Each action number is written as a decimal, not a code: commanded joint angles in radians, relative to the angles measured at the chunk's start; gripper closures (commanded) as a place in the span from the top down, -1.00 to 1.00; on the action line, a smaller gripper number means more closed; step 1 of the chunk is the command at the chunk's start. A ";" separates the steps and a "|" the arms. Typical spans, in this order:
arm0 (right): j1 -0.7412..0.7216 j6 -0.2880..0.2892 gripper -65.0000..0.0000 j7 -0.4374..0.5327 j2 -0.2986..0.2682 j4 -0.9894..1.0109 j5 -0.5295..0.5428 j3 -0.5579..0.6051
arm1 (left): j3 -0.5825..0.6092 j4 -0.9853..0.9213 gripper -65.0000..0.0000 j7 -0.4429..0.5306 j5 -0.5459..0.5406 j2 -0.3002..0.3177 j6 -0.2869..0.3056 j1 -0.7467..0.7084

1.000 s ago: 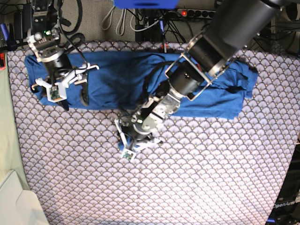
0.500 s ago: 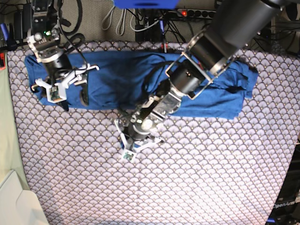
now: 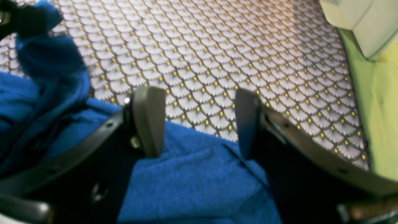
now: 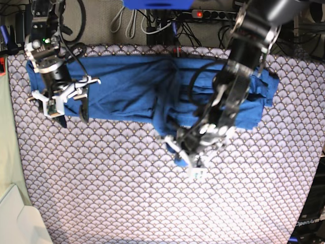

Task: Fold the T-shirt properly
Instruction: 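Lift the sleeve with the left gripper and fold it back onto the shirt, then move the left gripper to the shirt end and grasp the folded fabric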

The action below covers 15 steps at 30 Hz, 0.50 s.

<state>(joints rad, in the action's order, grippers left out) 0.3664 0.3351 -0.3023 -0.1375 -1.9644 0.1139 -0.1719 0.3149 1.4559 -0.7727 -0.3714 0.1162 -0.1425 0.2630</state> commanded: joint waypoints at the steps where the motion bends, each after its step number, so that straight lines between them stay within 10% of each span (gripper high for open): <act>1: -0.002 -0.003 0.13 0.032 -0.011 -0.019 0.013 -0.004 | -0.027 0.067 -0.99 0.014 -0.005 0.004 0.008 0.003; 15: -0.031 -0.001 0.13 0.032 -0.011 -0.013 0.013 0.005 | -0.343 0.363 -0.99 -0.104 -0.002 0.063 0.017 -0.285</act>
<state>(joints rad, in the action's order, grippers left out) 0.3405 0.3355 -0.2996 -0.1410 -1.9614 0.1131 -0.1635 -0.0216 1.8000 -0.8906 -0.3721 0.1699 -0.1257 -0.0364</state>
